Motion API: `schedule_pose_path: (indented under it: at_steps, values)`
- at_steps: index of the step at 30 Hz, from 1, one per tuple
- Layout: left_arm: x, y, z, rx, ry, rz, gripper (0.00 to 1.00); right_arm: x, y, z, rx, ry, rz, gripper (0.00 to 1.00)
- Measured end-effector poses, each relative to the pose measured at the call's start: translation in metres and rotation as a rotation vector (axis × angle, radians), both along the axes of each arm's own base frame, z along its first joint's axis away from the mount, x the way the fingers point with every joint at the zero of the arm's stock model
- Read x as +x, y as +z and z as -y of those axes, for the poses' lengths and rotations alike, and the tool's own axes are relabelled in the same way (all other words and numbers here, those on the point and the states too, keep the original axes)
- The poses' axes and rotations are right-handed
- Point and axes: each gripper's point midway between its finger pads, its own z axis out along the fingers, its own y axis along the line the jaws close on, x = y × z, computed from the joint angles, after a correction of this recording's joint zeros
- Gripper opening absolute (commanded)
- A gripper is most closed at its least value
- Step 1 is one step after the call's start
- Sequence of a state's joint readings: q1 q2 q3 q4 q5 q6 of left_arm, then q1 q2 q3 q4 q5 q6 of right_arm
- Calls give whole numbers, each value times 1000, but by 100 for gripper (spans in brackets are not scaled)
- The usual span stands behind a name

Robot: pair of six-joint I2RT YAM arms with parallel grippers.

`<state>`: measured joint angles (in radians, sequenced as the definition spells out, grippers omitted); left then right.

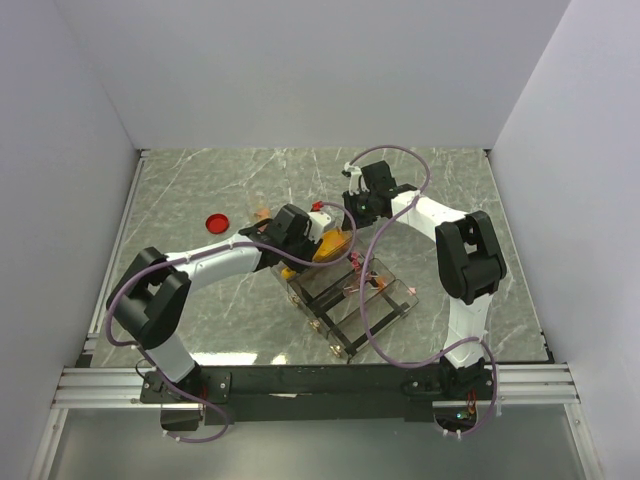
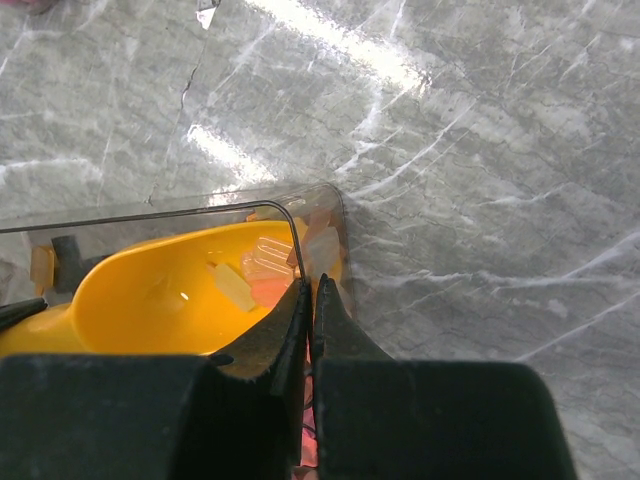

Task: Pack the candies
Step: Scoop the fake candies from the storage box.

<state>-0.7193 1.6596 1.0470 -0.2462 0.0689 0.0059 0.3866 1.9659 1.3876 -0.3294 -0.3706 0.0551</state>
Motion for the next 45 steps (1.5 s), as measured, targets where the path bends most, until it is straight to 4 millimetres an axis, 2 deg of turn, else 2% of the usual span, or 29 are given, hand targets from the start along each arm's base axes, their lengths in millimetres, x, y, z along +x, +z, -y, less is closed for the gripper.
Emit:
schedule_pose_path:
  at_steps: [7, 19, 35, 40, 45]
  values:
    - [-1, 1, -3, 22, -9, 11, 1, 0, 0, 0, -23, 17, 19, 0]
    - [-13, 4, -22, 101, -79, 30, 1, 0, 0, 1, -40, 40, 34, 0]
    - [-18, 9, -45, 280, -295, 53, 1, 0, 0, 1, -61, 66, 56, 0]
    - [-18, 13, -45, 291, -339, 48, 1, 0, -1, 1, -66, 72, 60, 0]
    - [-15, 2, -38, 304, -363, 27, 1, 0, 0, 0, -72, 76, 65, 0]
